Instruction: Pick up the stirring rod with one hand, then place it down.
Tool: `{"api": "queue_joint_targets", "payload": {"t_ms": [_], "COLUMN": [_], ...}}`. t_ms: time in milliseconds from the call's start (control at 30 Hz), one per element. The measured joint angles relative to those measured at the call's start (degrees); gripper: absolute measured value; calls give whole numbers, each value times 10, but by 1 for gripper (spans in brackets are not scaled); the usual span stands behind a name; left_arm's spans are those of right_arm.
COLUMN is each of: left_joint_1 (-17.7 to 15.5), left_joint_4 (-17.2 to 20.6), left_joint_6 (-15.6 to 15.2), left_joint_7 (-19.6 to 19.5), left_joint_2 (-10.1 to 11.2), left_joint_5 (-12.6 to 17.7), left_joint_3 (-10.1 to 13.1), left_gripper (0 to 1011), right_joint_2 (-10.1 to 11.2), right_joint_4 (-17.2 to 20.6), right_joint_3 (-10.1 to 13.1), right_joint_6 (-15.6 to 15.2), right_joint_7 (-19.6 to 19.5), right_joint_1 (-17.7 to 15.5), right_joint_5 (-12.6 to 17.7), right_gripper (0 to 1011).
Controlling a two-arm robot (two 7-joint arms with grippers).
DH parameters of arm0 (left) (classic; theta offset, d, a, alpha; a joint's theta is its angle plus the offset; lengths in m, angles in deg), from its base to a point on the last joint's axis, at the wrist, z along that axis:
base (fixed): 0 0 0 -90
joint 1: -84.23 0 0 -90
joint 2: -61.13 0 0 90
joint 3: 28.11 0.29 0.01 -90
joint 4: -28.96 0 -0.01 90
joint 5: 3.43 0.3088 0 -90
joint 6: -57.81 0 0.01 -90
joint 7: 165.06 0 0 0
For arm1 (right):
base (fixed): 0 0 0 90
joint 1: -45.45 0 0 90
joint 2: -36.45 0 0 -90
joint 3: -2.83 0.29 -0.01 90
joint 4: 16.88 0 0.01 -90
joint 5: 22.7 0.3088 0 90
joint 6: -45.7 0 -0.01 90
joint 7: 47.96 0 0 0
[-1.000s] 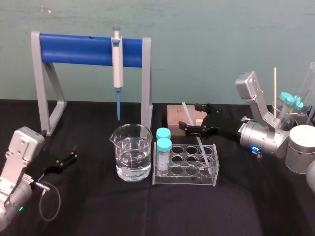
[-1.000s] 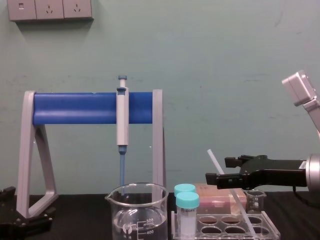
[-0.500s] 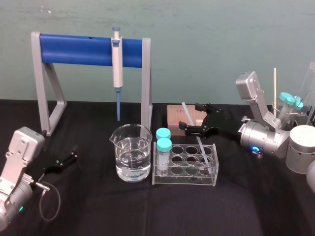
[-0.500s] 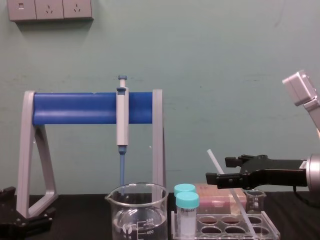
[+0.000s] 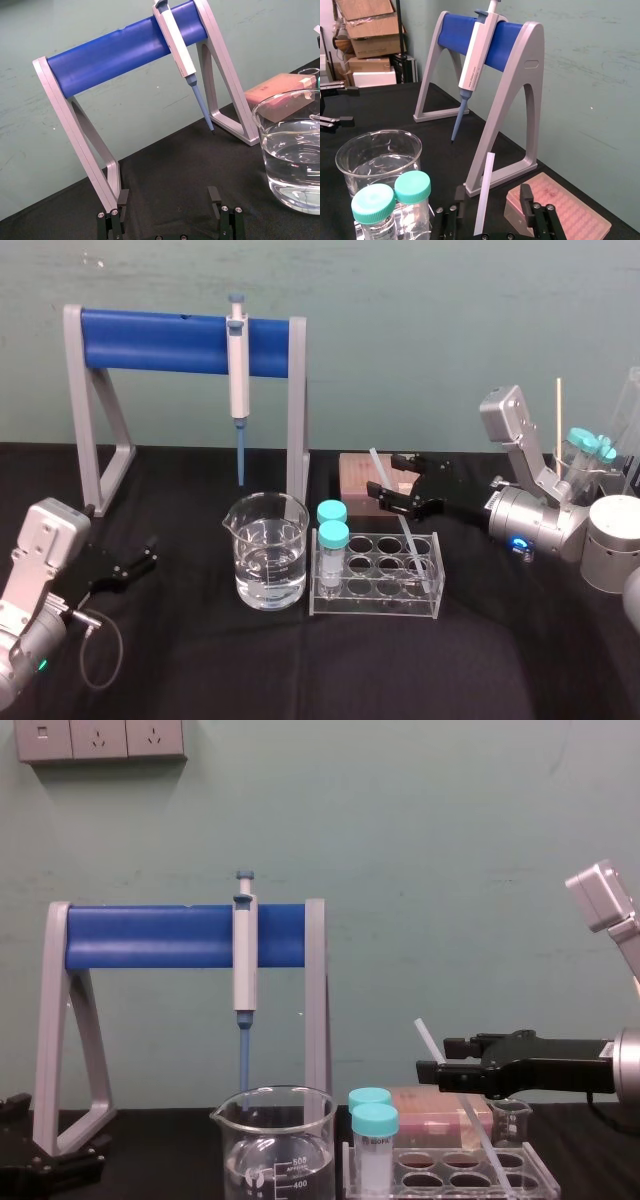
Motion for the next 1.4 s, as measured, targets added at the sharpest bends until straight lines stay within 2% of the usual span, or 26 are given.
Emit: {"api": "queue_joint_targets", "payload": {"t_ms": [233,267,300,600,667,733,1167,1400], "left_joint_1": [0,0,0,0,0,0,0,0], "left_joint_4": [0,0,0,0,0,0,0,0], "left_joint_6": [0,0,0,0,0,0,0,0], "left_joint_7": [0,0,0,0,0,0,0,0], "left_joint_2": [0,0,0,0,0,0,0,0], "left_joint_5": [0,0,0,0,0,0,0,0], "left_joint_3": [0,0,0,0,0,0,0,0], "left_gripper": [1000,1000,1000,1000,1000,1000,1000,1000], "right_joint_2": [0,0,0,0,0,0,0,11], "right_joint_4": [0,0,0,0,0,0,0,47], "right_joint_3": [0,0,0,0,0,0,0,9], "right_joint_6": [0,0,0,0,0,0,0,-3], "right_joint_7": [0,0,0,0,0,0,0,-16], "right_joint_1": [0,0,0,0,0,0,0,-20], "right_joint_5": [0,0,0,0,0,0,0,3], "right_gripper": [512,450,450,137,101,75,75,75]}}
